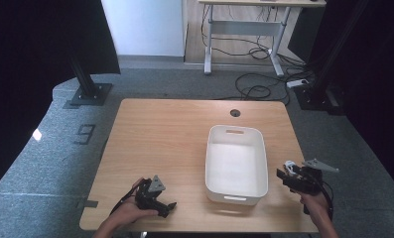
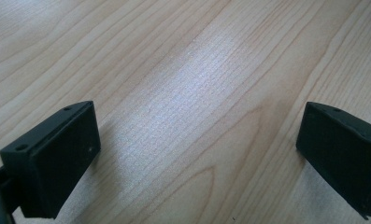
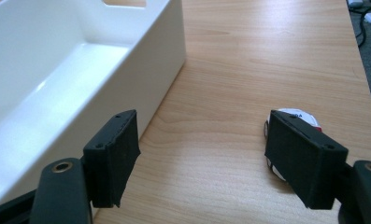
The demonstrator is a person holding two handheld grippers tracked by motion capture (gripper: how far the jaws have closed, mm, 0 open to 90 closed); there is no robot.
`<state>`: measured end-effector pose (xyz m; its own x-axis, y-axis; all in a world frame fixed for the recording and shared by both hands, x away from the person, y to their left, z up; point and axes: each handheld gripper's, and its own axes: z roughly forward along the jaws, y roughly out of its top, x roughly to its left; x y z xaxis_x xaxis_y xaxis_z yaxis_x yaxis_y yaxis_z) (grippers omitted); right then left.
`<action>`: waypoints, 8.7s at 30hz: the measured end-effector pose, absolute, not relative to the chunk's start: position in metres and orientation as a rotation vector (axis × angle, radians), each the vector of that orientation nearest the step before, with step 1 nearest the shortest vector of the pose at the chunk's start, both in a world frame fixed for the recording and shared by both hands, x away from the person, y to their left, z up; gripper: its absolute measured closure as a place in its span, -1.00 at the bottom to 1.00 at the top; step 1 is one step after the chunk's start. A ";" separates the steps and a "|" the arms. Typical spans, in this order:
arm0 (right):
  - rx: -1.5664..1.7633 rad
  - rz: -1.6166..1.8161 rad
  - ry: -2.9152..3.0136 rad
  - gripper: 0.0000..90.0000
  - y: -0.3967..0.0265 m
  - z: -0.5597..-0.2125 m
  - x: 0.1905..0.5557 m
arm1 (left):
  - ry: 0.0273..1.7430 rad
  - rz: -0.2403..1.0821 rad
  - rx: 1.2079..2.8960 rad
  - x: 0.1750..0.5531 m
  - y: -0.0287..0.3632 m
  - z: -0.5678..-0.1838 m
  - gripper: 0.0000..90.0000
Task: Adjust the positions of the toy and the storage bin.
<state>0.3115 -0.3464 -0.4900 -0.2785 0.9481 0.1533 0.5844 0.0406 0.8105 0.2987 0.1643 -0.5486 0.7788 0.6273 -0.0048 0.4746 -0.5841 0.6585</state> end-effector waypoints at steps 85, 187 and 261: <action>1.448 1.103 1.963 -0.17 -0.290 -0.489 0.332 | 0.817 0.301 2.304 0.299 0.164 -0.549 -1.00; 1.569 1.072 2.052 0.50 -0.250 -0.496 0.352 | 0.819 0.301 2.304 0.300 0.162 -0.549 -1.00; 1.561 1.088 2.096 0.51 -0.185 -0.495 0.376 | 0.819 0.301 2.304 0.300 0.162 -0.549 -1.00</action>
